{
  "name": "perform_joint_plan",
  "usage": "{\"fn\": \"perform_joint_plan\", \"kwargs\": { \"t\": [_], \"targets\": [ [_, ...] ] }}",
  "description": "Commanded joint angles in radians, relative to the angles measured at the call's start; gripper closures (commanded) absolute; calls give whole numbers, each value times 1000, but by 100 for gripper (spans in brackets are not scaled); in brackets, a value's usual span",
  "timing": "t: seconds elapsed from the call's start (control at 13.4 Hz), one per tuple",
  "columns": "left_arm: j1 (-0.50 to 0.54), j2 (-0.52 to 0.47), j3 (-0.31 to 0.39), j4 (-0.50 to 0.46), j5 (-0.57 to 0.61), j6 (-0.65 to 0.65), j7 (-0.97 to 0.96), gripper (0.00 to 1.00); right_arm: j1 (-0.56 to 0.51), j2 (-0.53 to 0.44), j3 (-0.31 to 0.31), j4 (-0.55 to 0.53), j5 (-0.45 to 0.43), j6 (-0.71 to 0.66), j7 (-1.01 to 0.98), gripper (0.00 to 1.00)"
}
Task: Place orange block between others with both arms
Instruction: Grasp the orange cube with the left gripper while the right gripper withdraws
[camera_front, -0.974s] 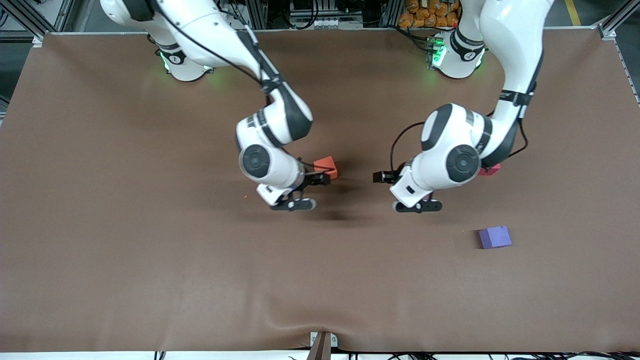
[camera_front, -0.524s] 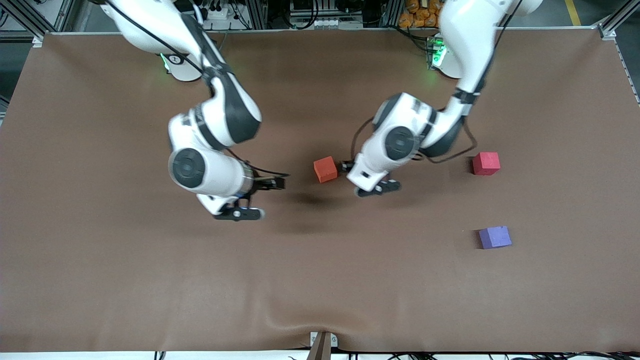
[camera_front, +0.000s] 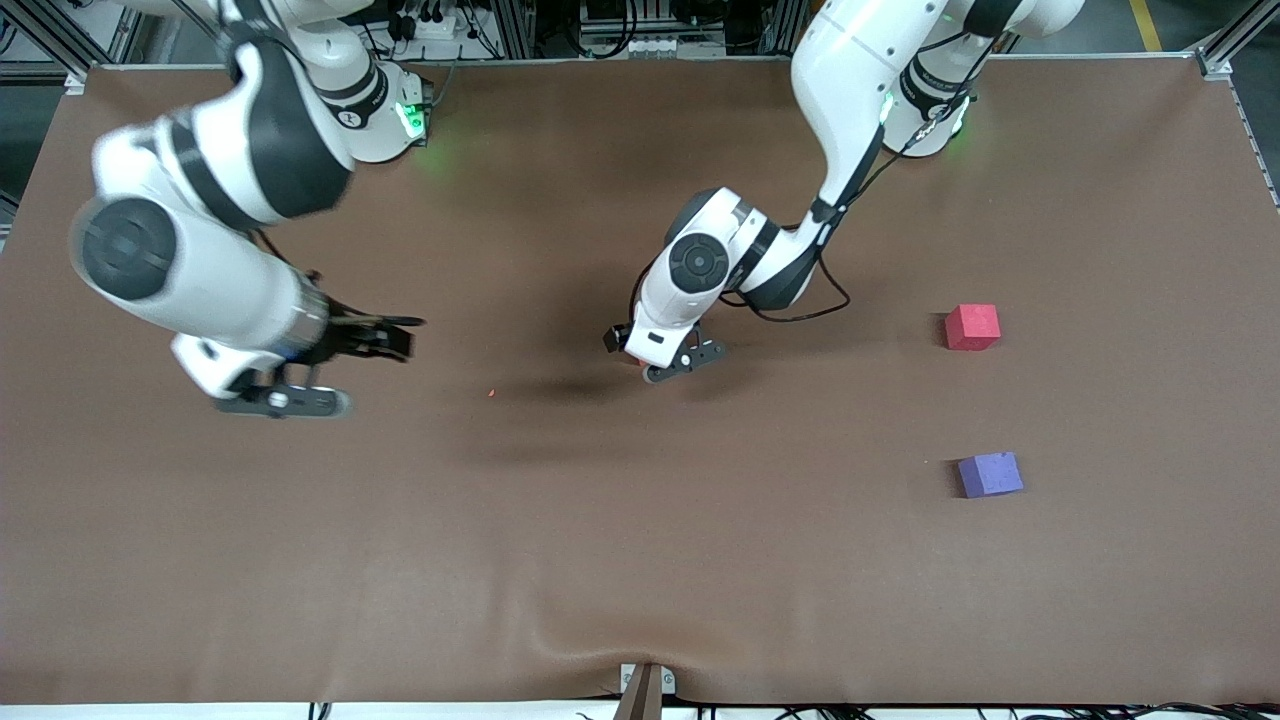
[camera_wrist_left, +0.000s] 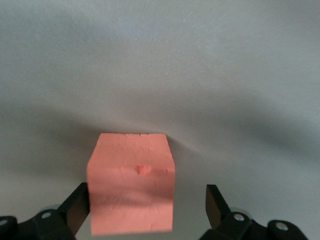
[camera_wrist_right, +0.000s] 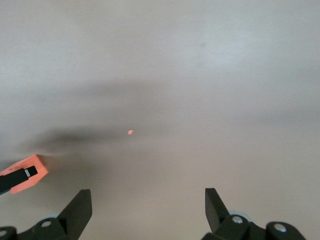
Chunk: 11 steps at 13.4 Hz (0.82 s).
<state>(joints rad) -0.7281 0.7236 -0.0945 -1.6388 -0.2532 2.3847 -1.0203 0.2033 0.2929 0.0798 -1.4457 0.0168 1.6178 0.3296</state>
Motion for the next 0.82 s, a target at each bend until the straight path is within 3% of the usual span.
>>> {"fn": "perform_joint_plan", "kwargs": {
  "t": [0.0,0.3,0.37,0.45,0.67,0.75],
  "targets": [
    [-13,39,15,36,55,2,-30,0,-85,-72,34,-18,-34,-68,-104,0],
    [-13,48,25,36,98,2,-29,0,-171,-122,26,-18,-38,-107,-218,0],
    [-11,43,24,34,126,-4,-35,52,-192,-129,26,-16,-37,-145,-219,0],
    [-11,40,24,34,126,-12,-40,96,-205,-129,23,-16,-37,-180,-222,0],
    [-5,34,25,30,134,-71,-37,100,-203,-146,-67,-18,-31,-200,-345,0],
    [4,30,27,34,135,-96,-35,100,-205,-146,-72,-16,-34,-220,-353,0]
  ]
}}
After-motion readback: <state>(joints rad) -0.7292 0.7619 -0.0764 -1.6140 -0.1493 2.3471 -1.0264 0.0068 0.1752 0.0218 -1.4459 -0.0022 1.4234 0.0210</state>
